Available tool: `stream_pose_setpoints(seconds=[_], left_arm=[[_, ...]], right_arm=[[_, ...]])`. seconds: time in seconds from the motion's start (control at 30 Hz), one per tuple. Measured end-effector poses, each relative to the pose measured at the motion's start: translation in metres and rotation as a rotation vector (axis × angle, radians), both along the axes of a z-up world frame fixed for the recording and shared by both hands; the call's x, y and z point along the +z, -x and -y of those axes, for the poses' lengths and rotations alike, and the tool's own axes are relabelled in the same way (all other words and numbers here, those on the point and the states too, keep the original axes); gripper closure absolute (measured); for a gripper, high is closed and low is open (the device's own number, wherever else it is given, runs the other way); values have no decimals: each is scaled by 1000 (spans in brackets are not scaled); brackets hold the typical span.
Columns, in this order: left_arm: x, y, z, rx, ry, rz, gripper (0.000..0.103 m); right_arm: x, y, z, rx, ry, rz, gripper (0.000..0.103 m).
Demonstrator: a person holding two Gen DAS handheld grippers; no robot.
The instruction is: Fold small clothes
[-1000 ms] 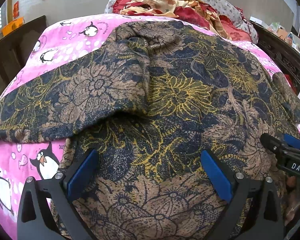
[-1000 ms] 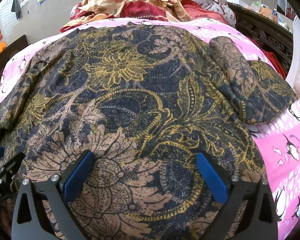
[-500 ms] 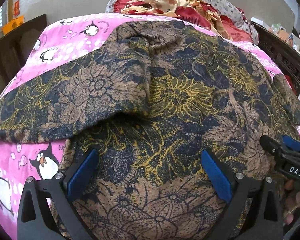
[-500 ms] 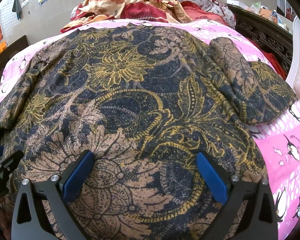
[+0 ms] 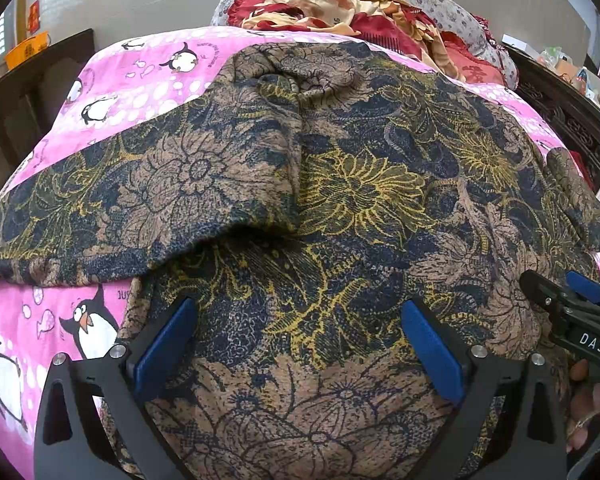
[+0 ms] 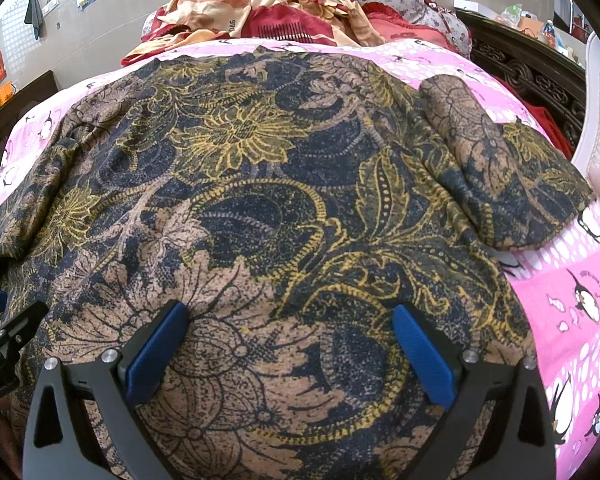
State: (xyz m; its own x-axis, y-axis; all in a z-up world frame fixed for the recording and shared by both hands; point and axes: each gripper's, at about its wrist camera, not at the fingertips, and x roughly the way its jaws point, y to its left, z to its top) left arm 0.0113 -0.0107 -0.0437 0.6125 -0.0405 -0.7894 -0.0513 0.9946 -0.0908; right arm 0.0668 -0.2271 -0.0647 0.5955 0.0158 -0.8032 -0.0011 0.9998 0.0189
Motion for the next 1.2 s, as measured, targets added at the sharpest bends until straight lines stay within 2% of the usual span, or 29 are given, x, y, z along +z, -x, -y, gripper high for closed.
stream_pose_setpoints(seconds=[0.27,0.43,0.5,0.63,0.77,0.87,0.9,0.93,0.97,1.0,1.03,1.13,1.2], left_arm=[[1,0,0,0,9,8,16],[3,5,-9,-1,60,50,16],[8,15,-17,-7,97,61,23],[21,44,-53,12,166,101,25],[32,68,-122,138,186,144,25],[31,83,-187,290,253,167,25],[27,87,-212,362,298,149,25],[22,89,-231,407,363,140,26],[16,94,-254,441,508,165,28],[13,98,-264,457,579,178,28],[12,97,-271,469,618,189,28],[12,83,-284,488,632,222,28],[7,73,-288,537,650,218,29]], right_arm=[[0,0,0,0,0,1,0],[0,0,0,0,-5,2,0],[0,0,-1,1,-4,2,0],[0,0,0,2,-4,3,0],[1,0,0,2,-3,3,0],[1,0,0,2,-5,4,0],[1,0,0,2,-5,3,0],[1,0,-1,2,-3,3,0],[1,0,0,2,-3,3,0],[1,0,0,2,-3,3,0],[0,0,0,2,-4,3,0],[0,0,0,1,-4,3,0],[0,0,0,1,-4,3,0]])
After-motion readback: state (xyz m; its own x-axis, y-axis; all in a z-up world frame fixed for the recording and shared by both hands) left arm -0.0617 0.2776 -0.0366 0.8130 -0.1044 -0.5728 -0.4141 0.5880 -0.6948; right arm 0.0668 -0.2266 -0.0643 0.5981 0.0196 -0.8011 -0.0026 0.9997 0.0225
